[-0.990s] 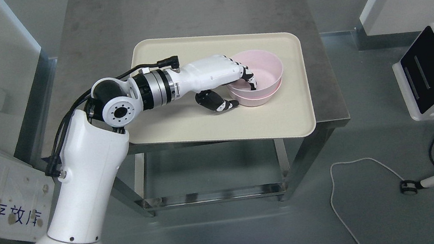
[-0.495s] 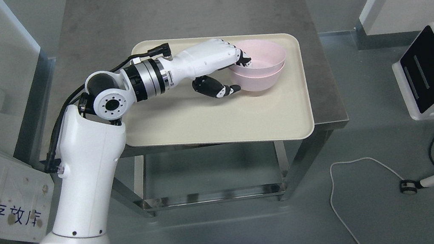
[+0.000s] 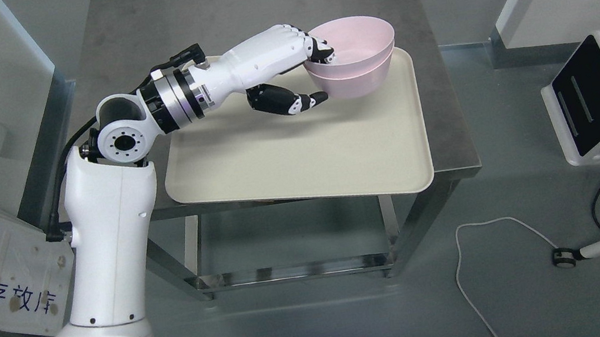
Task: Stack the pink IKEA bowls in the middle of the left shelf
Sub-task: 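Grasp the stacked pink bowls with the left hand and lift them, then hold the stacked bowls aloft while the robot turns toward the blue bins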
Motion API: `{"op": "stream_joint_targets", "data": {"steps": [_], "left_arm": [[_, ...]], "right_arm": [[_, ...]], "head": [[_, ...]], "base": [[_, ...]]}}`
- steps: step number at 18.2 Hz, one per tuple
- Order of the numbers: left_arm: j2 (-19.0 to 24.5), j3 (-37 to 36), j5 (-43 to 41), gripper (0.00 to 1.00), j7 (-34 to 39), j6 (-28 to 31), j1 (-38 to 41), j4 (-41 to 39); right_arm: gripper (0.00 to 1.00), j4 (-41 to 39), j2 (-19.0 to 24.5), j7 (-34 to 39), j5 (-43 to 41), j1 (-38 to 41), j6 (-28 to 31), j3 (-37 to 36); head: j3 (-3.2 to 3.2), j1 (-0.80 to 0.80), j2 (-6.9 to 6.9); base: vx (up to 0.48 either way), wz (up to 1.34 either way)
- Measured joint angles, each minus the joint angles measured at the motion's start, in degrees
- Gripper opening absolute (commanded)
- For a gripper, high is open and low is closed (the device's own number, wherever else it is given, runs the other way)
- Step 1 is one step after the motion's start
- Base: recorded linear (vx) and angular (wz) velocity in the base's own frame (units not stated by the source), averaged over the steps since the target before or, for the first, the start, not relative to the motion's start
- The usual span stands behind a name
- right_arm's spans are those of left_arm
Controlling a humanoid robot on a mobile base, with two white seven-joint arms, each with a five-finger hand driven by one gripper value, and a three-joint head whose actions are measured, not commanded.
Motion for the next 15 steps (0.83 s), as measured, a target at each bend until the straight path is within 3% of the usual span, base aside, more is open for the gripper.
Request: {"op": "stream_joint_targets", "data": {"steps": [9,15], "left_arm": [[-0.4,4.9,2.9,0.02,-0.2,-1.8,0.9,-1.4],[-0.5,7.4,3.5,0.03,0.0,-2.2,2.7,-2.3]], "right_arm": [[1.00,0.0,0.0,0.1,0.0,0.0,0.0,0.0],[1.00,0.0,0.0,-0.1,0.0,0.0,0.0,0.0]], "head": [[0.00,0.00,0.00],[0.00,0.00,0.00]], "base": [[-0.025,0.01],[-0.152,-0.09]]}}
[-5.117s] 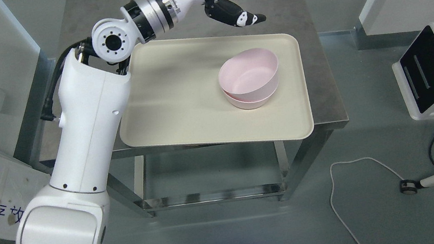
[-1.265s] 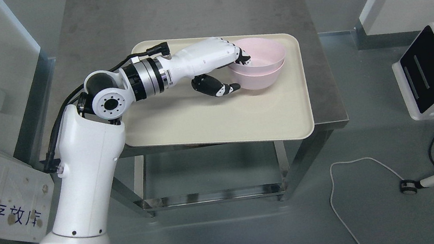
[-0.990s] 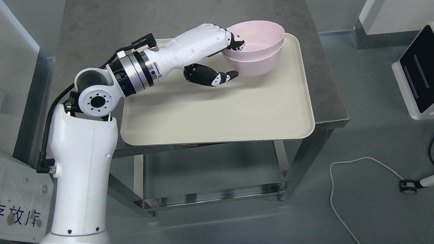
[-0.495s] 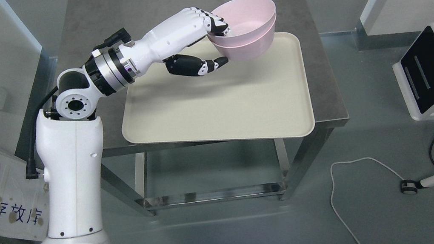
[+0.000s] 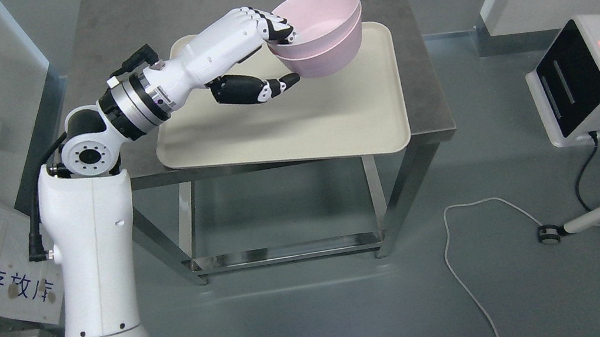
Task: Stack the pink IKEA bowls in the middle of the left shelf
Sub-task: 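Hold the stacked bowls aloft while the robot turns toward the blue bins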
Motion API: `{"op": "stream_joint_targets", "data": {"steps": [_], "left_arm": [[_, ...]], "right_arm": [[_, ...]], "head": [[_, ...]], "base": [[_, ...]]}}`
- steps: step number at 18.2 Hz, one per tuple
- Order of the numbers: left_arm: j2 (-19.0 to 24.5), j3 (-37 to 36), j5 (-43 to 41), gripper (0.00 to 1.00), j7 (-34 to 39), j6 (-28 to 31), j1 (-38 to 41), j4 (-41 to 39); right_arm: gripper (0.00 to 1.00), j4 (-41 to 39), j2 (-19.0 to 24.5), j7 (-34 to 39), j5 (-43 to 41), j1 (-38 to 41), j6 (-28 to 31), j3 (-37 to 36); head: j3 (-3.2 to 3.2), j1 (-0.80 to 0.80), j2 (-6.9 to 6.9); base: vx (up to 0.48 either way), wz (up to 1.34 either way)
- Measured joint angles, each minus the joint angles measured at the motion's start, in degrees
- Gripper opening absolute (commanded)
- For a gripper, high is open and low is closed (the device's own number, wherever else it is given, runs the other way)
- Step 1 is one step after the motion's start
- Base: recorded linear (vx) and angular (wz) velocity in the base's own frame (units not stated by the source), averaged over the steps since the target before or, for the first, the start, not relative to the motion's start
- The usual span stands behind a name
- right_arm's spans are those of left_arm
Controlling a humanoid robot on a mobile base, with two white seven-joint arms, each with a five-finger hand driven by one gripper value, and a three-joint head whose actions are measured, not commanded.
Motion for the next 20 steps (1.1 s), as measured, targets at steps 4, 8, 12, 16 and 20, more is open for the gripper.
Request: {"op": "stream_joint_targets", "data": {"steps": [4,8,12,16,20], "left_arm": [[-0.1,2.3,0.7,0.03,0.0,-0.5,0.7,-0.4],[-0.1,4.3,1.2,0.03,-0.1,-0.6,1.1,-0.6],[-0.1,5.5,1.3,0.03,-0.1,-0.6,1.4,-0.7],[-0.1,6.2,1.3,0.03,-0.1,-0.7,1.6,-0.7],[-0.1,7.1,1.3,0.03,0.0,-0.8,1.7,-0.7]], "right_arm": [[1.00,0.0,0.0,0.0,0.0,0.0,0.0,0.0],[1.00,0.0,0.0,0.0,0.0,0.0,0.0,0.0],[1.00,0.0,0.0,0.0,0.0,0.0,0.0,0.0],[1.00,0.0,0.0,-0.1,0.0,0.0,0.0,0.0],[1.00,0.0,0.0,-0.2,0.0,-0.1,-0.2,0.0]], "head": [[0.00,0.00,0.00],[0.00,0.00,0.00],[0.00,0.00,0.00],[0.00,0.00,0.00],[0.00,0.00,0.00]], "base": [[-0.236,-0.28],[-0.327,0.09],[-0.353,0.41],[-0.384,0.12],[-0.308,-0.07]]}}
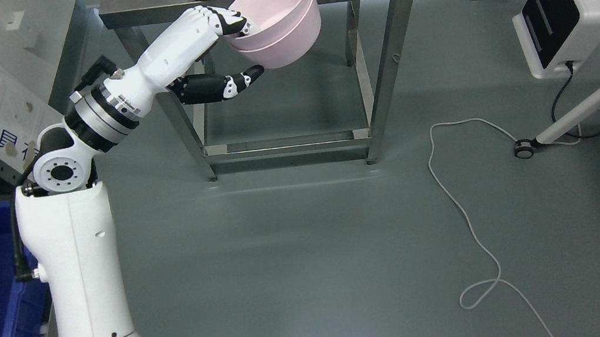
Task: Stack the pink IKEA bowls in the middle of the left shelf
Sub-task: 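Hold the stacked bowls aloft while the robot turns toward the blue bins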
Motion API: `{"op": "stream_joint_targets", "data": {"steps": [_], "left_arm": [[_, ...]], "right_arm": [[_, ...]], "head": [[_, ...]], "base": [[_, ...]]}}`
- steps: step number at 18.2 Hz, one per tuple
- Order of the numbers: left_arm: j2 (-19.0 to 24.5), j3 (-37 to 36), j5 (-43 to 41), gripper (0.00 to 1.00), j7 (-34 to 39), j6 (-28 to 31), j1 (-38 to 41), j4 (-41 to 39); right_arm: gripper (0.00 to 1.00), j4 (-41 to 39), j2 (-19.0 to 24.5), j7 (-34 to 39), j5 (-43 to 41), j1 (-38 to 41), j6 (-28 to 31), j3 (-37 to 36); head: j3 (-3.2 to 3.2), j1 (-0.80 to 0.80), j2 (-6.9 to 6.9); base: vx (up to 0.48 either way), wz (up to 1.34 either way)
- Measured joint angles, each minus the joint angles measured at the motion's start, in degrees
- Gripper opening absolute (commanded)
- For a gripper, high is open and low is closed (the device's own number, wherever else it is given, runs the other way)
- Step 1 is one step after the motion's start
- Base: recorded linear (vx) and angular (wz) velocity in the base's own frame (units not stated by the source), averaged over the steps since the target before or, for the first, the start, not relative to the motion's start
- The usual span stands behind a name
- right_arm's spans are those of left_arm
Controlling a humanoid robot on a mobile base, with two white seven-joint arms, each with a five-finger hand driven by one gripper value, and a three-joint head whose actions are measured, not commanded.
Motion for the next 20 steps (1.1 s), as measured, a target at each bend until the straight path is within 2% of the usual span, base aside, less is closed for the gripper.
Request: {"op": "stream_joint_targets", "data": {"steps": [6,14,20], "left_arm": [[0.0,0.9,0.0,0.03,0.1,0.3,0.1,0.1],[0.0,1.3,0.0,0.03,0.0,0.7,0.0,0.2],[0.0,1.7,-0.1,0.03,0.0,0.8,-0.2,0.3]], "right_arm": [[1.00,0.0,0.0,-0.1,0.0,0.0,0.0,0.0],[1.00,0.0,0.0,0.1,0.0,0.1,0.3,0.0],[1.00,0.0,0.0,0.2,0.0,0.1,0.5,0.0]], "head": [[0.00,0.00,0.00],[0.00,0.00,0.00],[0.00,0.00,0.00]], "base": [[-0.128,0.20],[-0.230,-0.32],[-0.256,0.52]]}}
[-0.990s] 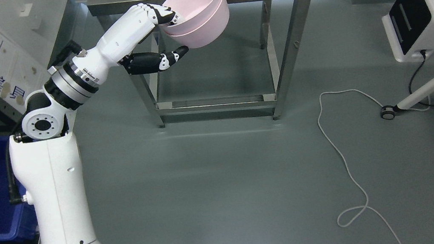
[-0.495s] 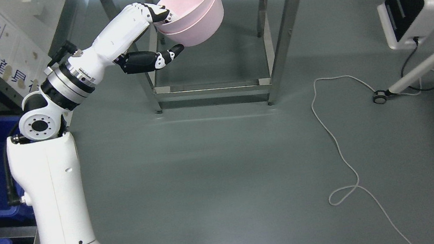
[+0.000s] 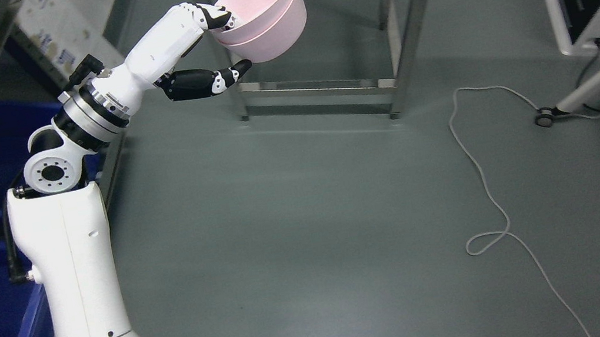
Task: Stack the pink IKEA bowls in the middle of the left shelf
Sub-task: 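Hold the stacked bowls aloft while the robot turns toward the blue bins, then lower the stacked bowls into the middle blue bin and release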
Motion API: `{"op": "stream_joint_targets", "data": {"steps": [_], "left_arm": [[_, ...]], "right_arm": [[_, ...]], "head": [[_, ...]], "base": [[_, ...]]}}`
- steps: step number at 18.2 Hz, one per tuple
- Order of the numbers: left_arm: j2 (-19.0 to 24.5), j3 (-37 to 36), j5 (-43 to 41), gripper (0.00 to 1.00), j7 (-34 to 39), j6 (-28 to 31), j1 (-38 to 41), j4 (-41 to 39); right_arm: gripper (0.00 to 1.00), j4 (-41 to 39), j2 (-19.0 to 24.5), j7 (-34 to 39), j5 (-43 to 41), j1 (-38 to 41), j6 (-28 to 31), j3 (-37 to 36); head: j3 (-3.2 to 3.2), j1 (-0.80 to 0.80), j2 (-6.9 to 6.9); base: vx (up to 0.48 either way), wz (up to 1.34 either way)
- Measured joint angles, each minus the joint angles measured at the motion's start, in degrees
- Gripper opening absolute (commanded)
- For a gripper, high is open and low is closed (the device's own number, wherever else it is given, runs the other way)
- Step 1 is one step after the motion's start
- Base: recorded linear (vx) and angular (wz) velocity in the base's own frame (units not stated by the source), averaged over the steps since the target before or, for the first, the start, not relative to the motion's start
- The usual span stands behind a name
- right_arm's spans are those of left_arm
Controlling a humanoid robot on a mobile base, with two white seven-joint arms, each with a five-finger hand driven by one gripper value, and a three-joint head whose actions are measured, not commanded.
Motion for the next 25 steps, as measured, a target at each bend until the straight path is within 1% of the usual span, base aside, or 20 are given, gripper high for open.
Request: {"op": "stream_joint_targets", "data": {"steps": [9,15,18,23,25], "left_arm": [[0.0,-0.1,-0.1,0.03,0.3,0.2,-0.9,0.0],[0.0,-1.2,-0.5,0.03,0.9,2.0,-3.8,0.0],[0.0,-1.9,-2.7,0.03,1.5,5.4,-7.5,0.4],[0.0,-1.7,-11.2,0.03,1.7,12.3,-12.8,1.8],[0.0,-1.6,-13.9,0.04,1.7,13.8,-13.9,2.5]], "right_arm": [[1.00,0.0,0.0,0.0,0.0,0.0,-0.2,0.0],[1.00,0.0,0.0,0.0,0.0,0.0,-0.2,0.0],[1.00,0.0,0.0,0.0,0.0,0.0,-0.2,0.0],[1.00,0.0,0.0,0.1,0.0,0.0,-0.2,0.0],[1.00,0.0,0.0,0.1,0.0,0.0,-0.2,0.0]], "head": [[0.00,0.00,0.00],[0.00,0.00,0.00],[0.00,0.00,0.00],[0.00,0.00,-0.03],[0.00,0.00,-0.03]], "base": [[-0.179,1.39],[-0.035,1.30],[0.098,0.69],[0.109,0.40],[0.137,0.29]]}}
